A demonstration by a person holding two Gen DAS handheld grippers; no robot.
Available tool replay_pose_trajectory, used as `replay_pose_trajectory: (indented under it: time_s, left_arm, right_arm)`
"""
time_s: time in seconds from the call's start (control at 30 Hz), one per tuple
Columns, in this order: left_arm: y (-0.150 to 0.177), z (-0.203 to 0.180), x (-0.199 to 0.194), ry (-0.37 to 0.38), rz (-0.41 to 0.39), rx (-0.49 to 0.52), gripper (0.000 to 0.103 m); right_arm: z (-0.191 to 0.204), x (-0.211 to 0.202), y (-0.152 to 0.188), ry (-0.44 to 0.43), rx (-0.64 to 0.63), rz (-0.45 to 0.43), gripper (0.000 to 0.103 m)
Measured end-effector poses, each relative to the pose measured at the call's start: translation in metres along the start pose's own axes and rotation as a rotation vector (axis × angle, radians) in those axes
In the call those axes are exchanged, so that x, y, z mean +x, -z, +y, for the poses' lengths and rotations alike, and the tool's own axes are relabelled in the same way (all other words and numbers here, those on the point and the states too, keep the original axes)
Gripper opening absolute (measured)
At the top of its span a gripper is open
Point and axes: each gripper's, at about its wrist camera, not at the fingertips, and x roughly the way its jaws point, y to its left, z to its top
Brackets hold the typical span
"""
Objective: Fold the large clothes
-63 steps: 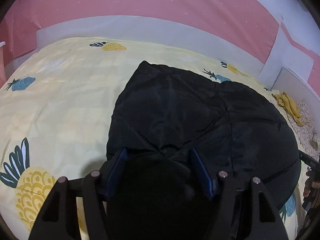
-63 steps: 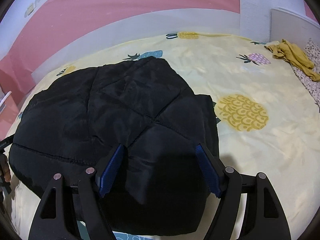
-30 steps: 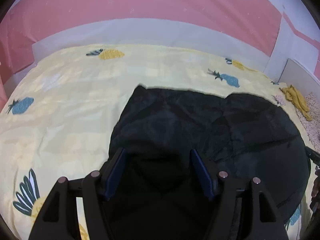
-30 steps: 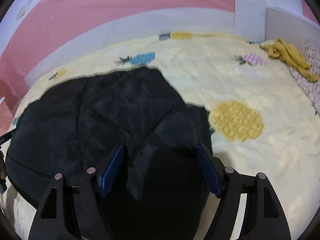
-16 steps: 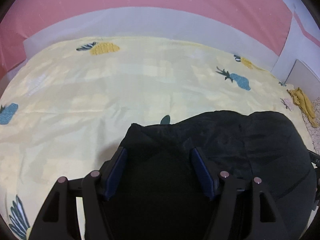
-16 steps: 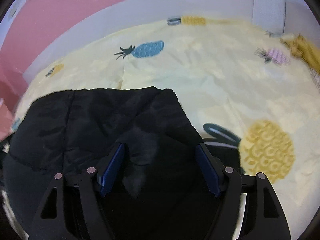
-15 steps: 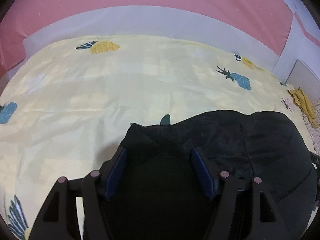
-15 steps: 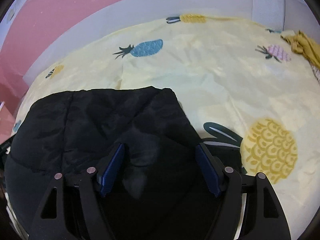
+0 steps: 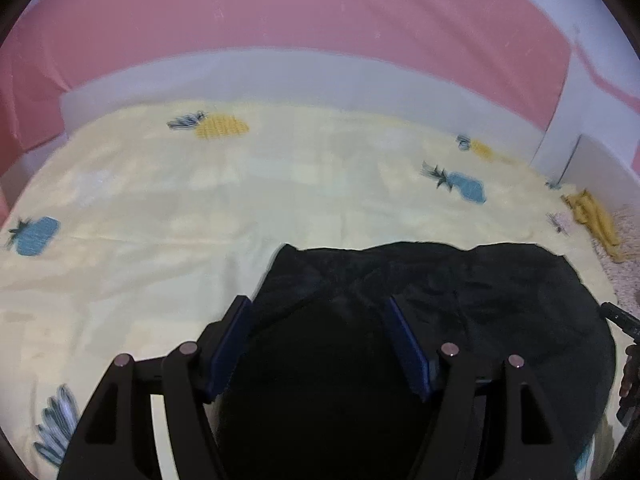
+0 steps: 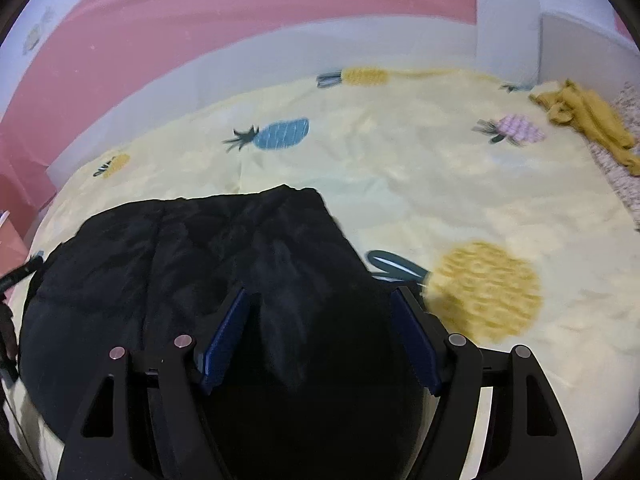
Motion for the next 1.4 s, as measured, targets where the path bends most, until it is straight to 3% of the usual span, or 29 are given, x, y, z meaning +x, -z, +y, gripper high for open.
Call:
replay_pose_trajectory:
  time_s: [0.17, 0.33, 0.43, 0.67, 0.8, 0.97, 1.23, 1.4]
  left_arm:
    - [0.044, 0.031, -0.039, 0.031, 0.000, -0.038, 0.072]
    - [0.078, 0.052, -0.026, 0.036, 0.078, -0.093, 0.072]
    - [0.075, 0.054, -0.017, 0.051, 0.080, -0.127, 0.073]
    - [0.065, 0.041, 0.004, 0.060, 0.092, -0.091, 0.076]
    - [0.071, 0.059, 0.014, 0.123, 0.115, -0.163, 0.088]
    - [0.080, 0.067, 0.028, 0.184, 0.130, -0.237, 0.092]
    - [0.068, 0.057, 0.051, 0.251, 0.161, -0.225, 0.093]
    - [0.080, 0.062, 0.046, 0.284, 0.139, -0.241, 0.093]
  right_arm:
    - [-0.009, -0.029, 0.040, -0.010, -0.004, 0.020, 0.073]
    - [-0.022, -0.028, 0.067, -0.037, 0.034, 0.041, 0.074]
    - [-0.028, -0.019, 0.062, -0.039, 0.065, 0.055, 0.076]
    - [-0.041, -0.003, 0.057, -0.057, 0.111, 0.053, 0.077]
    - [-0.054, 0.009, 0.060, -0.143, 0.179, 0.087, 0.078]
    - [-0.068, 0.022, 0.067, -0.248, 0.249, 0.124, 0.079]
    - [-0.068, 0.040, 0.055, -0.276, 0.249, 0.165, 0.081]
    - [-0.067, 0.039, 0.060, -0.296, 0.263, 0.184, 0.081]
